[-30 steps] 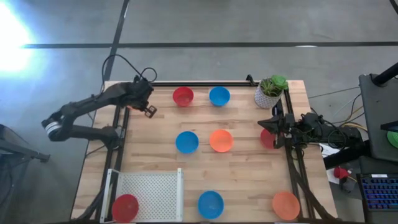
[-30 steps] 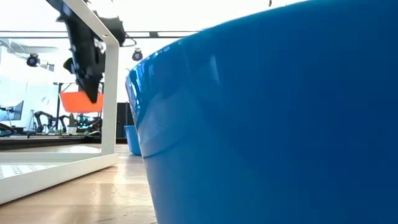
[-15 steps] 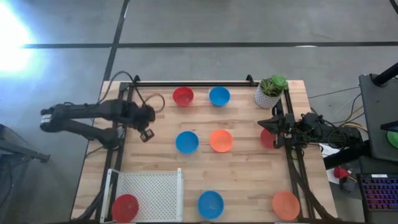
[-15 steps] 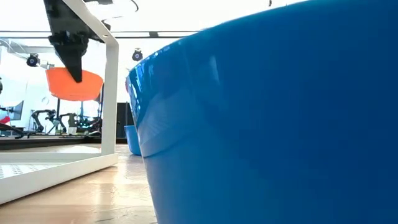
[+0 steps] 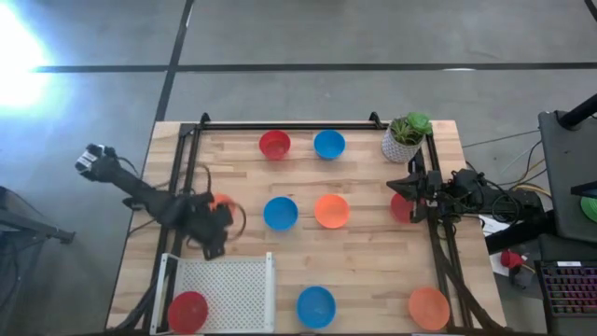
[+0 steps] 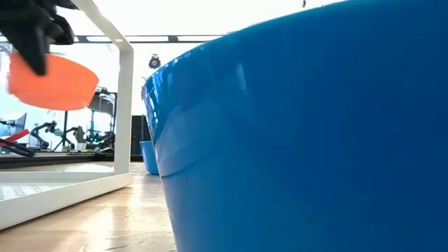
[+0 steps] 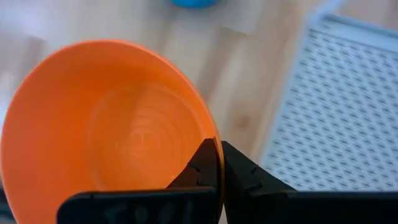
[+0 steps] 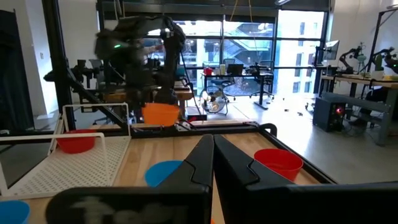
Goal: Pick & Place Mini bowls
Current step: Put the top orange bowl on the shelf
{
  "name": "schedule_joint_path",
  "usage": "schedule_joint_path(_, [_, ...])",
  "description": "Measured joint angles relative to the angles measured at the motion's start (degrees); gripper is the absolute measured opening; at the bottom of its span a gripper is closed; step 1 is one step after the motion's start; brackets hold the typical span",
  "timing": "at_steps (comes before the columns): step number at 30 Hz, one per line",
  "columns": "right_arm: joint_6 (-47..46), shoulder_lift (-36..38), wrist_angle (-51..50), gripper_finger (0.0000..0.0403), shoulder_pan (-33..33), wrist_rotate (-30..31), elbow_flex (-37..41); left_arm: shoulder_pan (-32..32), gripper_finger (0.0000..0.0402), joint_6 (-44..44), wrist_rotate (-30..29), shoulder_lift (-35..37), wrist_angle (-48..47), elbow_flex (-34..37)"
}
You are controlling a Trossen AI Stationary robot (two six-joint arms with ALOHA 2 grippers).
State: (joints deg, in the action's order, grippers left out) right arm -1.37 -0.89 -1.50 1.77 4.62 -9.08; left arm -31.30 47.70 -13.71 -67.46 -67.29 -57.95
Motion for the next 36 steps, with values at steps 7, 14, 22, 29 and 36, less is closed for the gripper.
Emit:
schedule_joint_path(7, [0.0, 0.0, 0.0, 0.0008, 0.0, 0.0, 0.0, -9.4, 0.0, 5.8, 1.1, -7.9, 8.8, -0.1])
schedule_joint_path(14, [0.0, 0.0, 0.0, 0.0008, 0.0, 0.0, 0.0, -14.1, 0.0, 8.0, 2.6, -14.6, 17.2, -1.3])
schedule_joint_path(22, [0.0, 0.0, 0.0, 0.0008, 0.0, 0.0, 0.0, -16.5, 0.0, 11.2, 7.4, -20.5, 18.3, -3.7])
schedule_joint_path(29, [0.0, 0.0, 0.0, 0.0008, 0.0, -0.1, 0.0, -17.6, 0.0, 11.3, 6.6, -23.5, 19.3, -9.3])
schedule_joint_path(36, [0.0, 0.0, 0.0, 0.0008, 0.0, -0.1, 0.0, -19.0, 0.0, 8.3, 6.4, -28.4, 20.9, -12.6])
